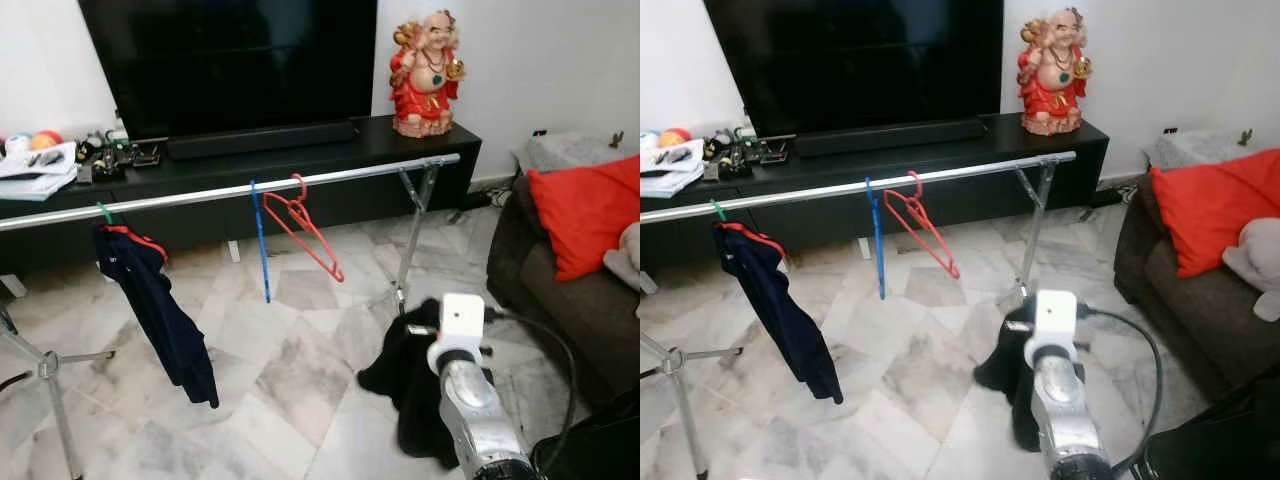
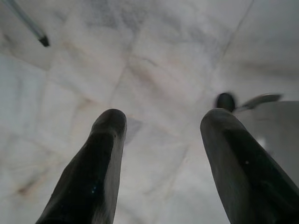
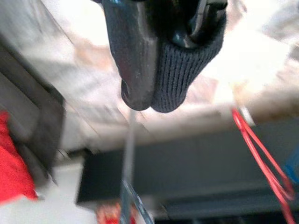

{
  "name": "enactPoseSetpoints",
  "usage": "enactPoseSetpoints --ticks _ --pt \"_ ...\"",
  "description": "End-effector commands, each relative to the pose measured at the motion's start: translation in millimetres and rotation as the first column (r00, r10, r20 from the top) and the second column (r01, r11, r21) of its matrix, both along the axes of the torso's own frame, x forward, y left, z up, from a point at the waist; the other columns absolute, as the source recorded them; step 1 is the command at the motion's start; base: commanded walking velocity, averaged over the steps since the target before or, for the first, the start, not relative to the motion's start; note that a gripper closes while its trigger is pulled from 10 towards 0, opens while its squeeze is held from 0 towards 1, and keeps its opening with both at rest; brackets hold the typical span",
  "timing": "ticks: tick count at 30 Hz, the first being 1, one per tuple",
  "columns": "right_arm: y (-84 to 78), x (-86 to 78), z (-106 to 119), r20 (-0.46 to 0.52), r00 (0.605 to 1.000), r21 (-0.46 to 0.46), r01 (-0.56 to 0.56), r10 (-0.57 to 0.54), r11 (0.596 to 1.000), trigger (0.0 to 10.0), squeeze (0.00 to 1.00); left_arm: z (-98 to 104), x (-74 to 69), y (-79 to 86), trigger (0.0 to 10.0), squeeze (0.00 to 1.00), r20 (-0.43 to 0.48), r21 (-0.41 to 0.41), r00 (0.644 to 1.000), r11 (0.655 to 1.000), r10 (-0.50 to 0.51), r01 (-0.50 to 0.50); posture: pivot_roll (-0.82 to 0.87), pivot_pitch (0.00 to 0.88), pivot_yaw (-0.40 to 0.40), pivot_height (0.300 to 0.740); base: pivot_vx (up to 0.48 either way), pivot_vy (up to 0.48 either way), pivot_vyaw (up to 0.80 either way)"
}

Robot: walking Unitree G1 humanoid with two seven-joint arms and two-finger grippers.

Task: Hang hanger

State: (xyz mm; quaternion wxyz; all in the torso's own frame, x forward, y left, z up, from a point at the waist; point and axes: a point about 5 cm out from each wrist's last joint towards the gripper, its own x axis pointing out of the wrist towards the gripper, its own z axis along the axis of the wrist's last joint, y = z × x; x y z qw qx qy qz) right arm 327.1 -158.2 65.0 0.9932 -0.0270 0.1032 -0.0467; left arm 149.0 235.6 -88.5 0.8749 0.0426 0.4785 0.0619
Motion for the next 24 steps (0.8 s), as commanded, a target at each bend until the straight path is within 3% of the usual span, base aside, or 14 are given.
enactPoseSetpoints --ticks 1,6,7,8,10,11,12,13,15,20,24 --pt "7.4 1.9 2.3 0.03 0.999 -0.004 -0.02 0.02 1.0 10.0 0.0 4.0 3.3 5.0 10.0 0.0 0.07 0.011 0.996 0.999 0.052 -0.053 0.1 0.0 0.054 0.74 0.0 0.0 0.0" --pt "-2.3 -9.0 -25.0 -0.076 0.997 -0.025 0.015 -0.016 1.0 10.0 0.0 13.1 10.6 3.6 10.0 0.0 0.247 0.025 0.966 0.996 0.075 -0.084 0.11 0.0 0.049 0.74 0.0 0.0 0.0" --pt "-3.2 -11.9 -31.0 -0.095 0.995 -0.025 0.015 -0.017 1.0 10.0 0.0 34.9 45.8 15.3 10.0 0.0 0.344 0.084 0.939 0.995 0.019 -0.05 0.11 0.0 0.048 0.74 0.0 0.0 0.0" --pt "-3.2 -11.9 -31.0 -0.095 0.995 -0.025 0.015 -0.017 1.0 10.0 0.0 34.9 45.8 15.3 10.0 0.0 0.344 0.084 0.939 0.995 0.019 -0.05 0.11 0.0 0.048 0.74 0.0 0.0 0.0" --pt "-6.0 -19.6 -44.8 -0.157 0.987 -0.03 0.022 -0.027 0.999 10.0 0.0 67.9 86.0 26.9 10.0 0.0 0.46 0.156 0.884 0.988 -0.079 0.007 0.12 0.0 0.044 0.74 0.0 0.0 0.0" --pt "-6.0 -19.6 -44.8 -0.157 0.987 -0.03 0.022 -0.027 0.999 10.0 0.0 67.9 86.0 26.9 10.0 0.0 0.46 0.156 0.884 0.988 -0.079 0.007 0.12 0.0 0.044 0.74 0.0 0.0 0.0" --pt "-8.5 -26.3 -54.6 -0.2 0.979 -0.021 0.038 -0.042 0.999 10.0 0.0 99.6 109.8 24.0 10.0 0.0 0.6 0.176 0.789 0.984 -0.131 0.03 0.13 0.0 0.043 0.74 0.0 0.0 0.0" --pt "-9.2 -29.3 -58.6 -0.215 0.975 -0.015 0.045 -0.047 0.999 10.0 0.0 110.2 114.9 21.4 10.0 0.0 0.644 0.185 0.751 0.982 -0.15 0.037 0.13 0.0 0.043 0.74 0.0 0.0 0.0" --pt "-10.3 -34.5 -64.8 -0.236 0.97 -0.016 0.048 -0.051 0.999 10.0 0.0 119.1 116.5 14.4 10.0 0.0 0.694 0.17 0.703 0.984 -0.155 0.048 0.12 0.0 0.044 0.74 0.0 0.0 0.0" --pt "-14.6 -45.1 -75.8 -0.271 0.961 -0.016 0.048 -0.051 0.999 10.0 0.0 127.6 109.4 -2.9 10.0 0.0 0.754 0.138 0.632 0.984 -0.178 0.112 0.11 0.0 0.046 0.74 0.0 0.0 0.0" --pt "-19.7 -55.8 -86.0 -0.317 0.947 -0.015 0.058 -0.06 0.998 10.0 0.0 136.1 107.4 -9.1 10.0 0.0 0.787 0.083 0.603 0.991 -0.133 0.11 0.12 0.0 0.044 0.74 0.0 0.0 0.0"
